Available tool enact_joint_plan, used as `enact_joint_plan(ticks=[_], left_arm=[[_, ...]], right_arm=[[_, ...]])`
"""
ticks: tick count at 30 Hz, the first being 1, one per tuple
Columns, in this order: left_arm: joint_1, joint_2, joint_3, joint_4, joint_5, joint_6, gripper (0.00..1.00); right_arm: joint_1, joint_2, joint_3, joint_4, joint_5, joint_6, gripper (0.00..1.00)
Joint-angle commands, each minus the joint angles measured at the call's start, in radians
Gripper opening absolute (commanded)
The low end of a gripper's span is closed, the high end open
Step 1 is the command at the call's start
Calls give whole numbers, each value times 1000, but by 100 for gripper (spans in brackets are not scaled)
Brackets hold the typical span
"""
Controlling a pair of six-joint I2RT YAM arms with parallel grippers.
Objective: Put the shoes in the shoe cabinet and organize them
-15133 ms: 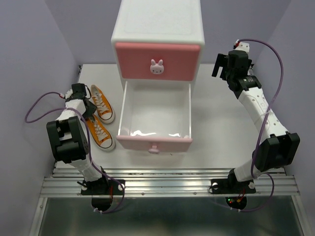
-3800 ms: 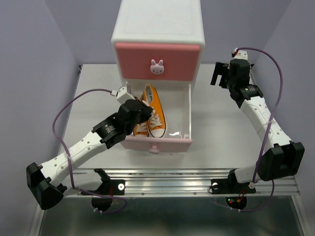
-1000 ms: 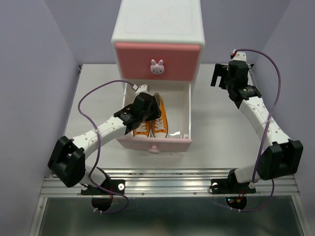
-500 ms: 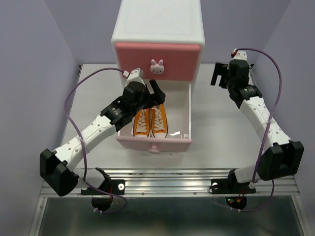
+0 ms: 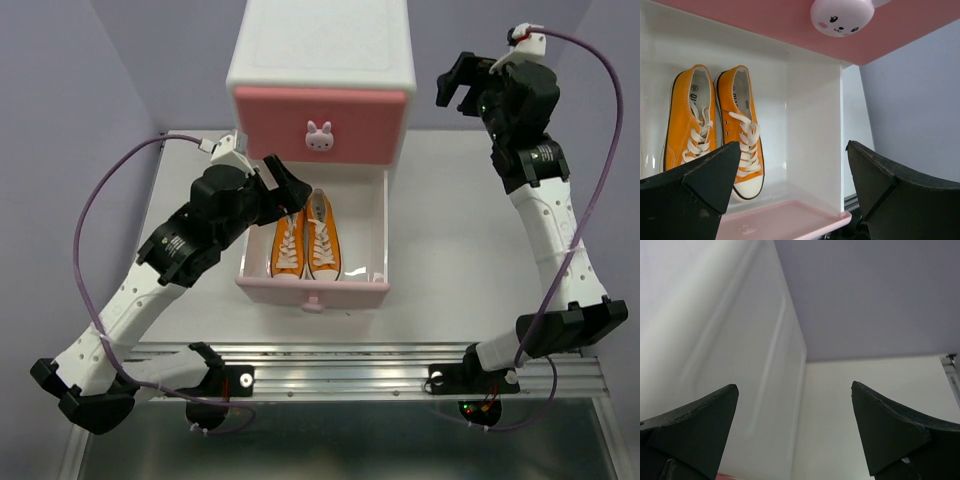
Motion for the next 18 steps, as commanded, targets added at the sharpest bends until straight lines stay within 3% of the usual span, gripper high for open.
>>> enact_joint_plan(ticks=[1, 7, 11, 14, 18], left_arm=[[1, -19, 118, -156, 12, -9, 99], [1, -43, 155, -229, 64, -55, 99], [-1, -46, 158, -244, 97, -42, 99], [-4, -33, 175, -255, 117, -21, 99], [-15, -28, 175, -250, 158, -27, 99]], right_arm=[[-4, 67, 235, 56, -153, 21, 100], [28, 221, 487, 38, -378, 72, 100], [140, 337, 694, -21, -398, -31, 100], [226, 387, 730, 5, -360, -93, 100], [248, 441, 731, 34, -357, -55, 100]])
